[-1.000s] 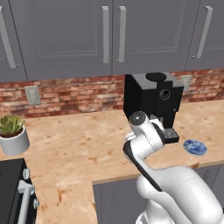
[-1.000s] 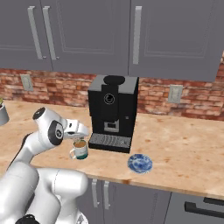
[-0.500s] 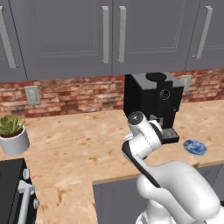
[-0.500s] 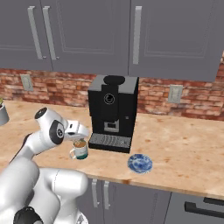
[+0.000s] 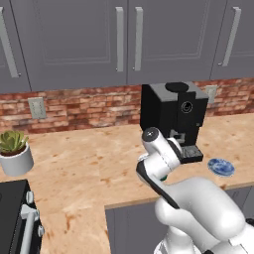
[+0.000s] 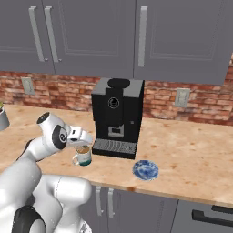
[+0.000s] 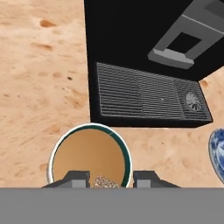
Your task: Take a sugar cube from the saucer and place it inside the coffee. Then, grab milk from the fridge and place it next to the coffee on the counter to sweeten the coffee.
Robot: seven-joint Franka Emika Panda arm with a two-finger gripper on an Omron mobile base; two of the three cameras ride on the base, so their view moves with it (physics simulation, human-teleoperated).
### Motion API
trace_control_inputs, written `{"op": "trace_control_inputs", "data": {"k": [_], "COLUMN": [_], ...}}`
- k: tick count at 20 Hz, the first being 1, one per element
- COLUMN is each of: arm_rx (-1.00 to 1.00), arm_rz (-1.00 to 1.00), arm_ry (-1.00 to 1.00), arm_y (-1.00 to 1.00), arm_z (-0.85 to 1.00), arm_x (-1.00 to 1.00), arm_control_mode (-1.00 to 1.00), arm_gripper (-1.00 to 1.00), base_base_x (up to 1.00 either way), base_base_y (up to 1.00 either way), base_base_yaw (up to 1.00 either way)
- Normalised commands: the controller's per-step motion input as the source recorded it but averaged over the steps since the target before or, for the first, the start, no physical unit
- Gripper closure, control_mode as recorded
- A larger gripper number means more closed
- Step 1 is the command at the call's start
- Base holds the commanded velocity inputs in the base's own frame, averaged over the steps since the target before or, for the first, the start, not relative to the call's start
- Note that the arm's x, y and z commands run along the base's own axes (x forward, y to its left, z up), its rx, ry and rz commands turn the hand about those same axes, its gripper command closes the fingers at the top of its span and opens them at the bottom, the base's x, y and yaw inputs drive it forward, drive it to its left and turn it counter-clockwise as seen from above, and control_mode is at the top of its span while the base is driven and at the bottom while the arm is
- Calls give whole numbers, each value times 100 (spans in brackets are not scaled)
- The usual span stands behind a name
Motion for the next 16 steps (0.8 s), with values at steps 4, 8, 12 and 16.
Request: {"op": "trace_control_inputs", "data": {"k": [4, 8, 12, 16], "arm_rx": [0, 0, 0, 0], "arm_rz": [0, 0, 0, 0], "arm_ry": [0, 0, 0, 0], "arm_y": [0, -6, -11, -13], "arm_z": [-23, -25, -22, -14], "arm_x": [0, 0, 0, 2], "arm_control_mode": [-100, -100, -100, -100], "arm_gripper": [100, 100, 100, 100], "base_base_x": [0, 0, 0, 0], "base_base_y": [0, 0, 0, 0], "base_base_yaw": [0, 0, 0, 0]}}
